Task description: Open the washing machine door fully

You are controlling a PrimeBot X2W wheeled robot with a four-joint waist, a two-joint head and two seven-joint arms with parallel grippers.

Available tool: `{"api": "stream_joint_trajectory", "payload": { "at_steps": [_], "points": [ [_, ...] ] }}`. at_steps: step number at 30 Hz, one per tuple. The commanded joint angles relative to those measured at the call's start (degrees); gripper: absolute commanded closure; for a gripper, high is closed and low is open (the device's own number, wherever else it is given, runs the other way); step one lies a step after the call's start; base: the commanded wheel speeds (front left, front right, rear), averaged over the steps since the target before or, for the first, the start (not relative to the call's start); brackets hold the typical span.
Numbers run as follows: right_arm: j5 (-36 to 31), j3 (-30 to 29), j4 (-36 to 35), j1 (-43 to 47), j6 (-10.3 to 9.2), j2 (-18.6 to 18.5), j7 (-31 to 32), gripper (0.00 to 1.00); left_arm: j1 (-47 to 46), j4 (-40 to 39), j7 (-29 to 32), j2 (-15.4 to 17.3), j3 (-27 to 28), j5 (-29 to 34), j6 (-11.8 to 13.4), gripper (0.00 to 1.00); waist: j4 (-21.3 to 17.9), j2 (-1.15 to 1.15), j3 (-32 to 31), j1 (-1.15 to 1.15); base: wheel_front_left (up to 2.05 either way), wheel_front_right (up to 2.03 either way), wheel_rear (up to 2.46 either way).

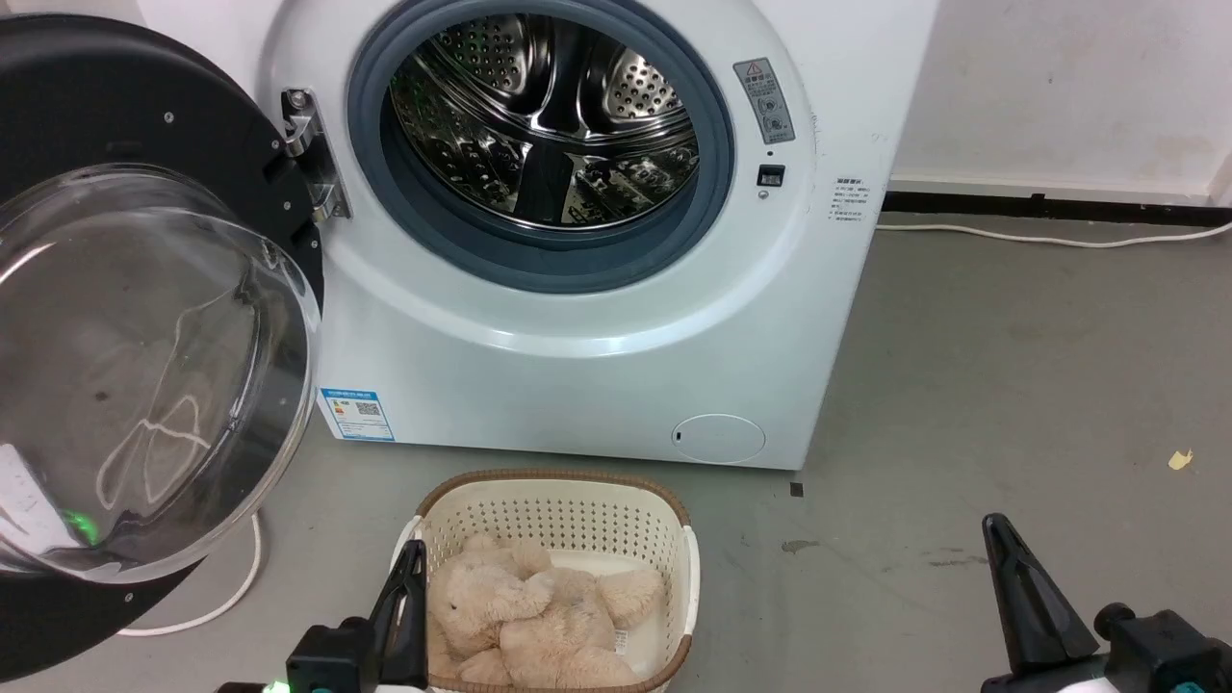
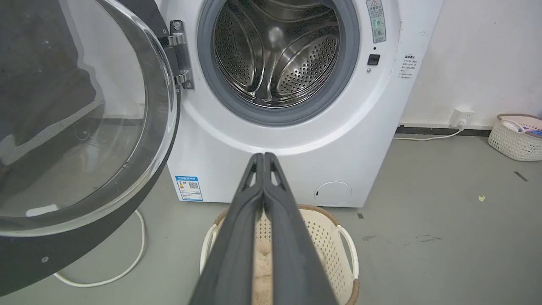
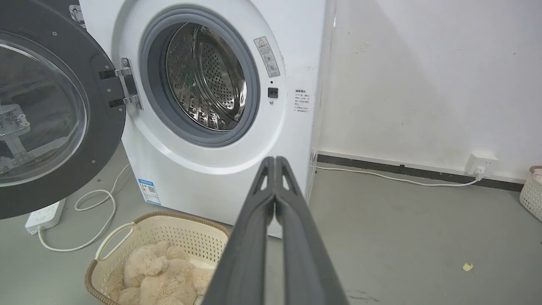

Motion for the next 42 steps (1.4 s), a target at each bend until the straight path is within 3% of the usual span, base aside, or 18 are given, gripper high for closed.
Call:
{"api": "stream_joint_trajectory", "payload": {
  "at_steps": [1,42],
  "points": [
    [-0.18,0.15,0.02,-0.42,0.0,0.02,0.39,1.0,-0.25,-0.17,0.34,-0.32,0.46,0.66,-0.32,1.0,-0.01,0.0,0.02,0.0,0.0,0.0,0.0],
    [-1.12,1.01,0.11,-2.56,-0.02,0.12,5.04,1.0,-1.55,-1.18,4.48,-3.23,5.93,5.32,-4.57,1.0,-0.4,0.0,0.47,0.0,0.0,0.0,0.0]
  ]
}}
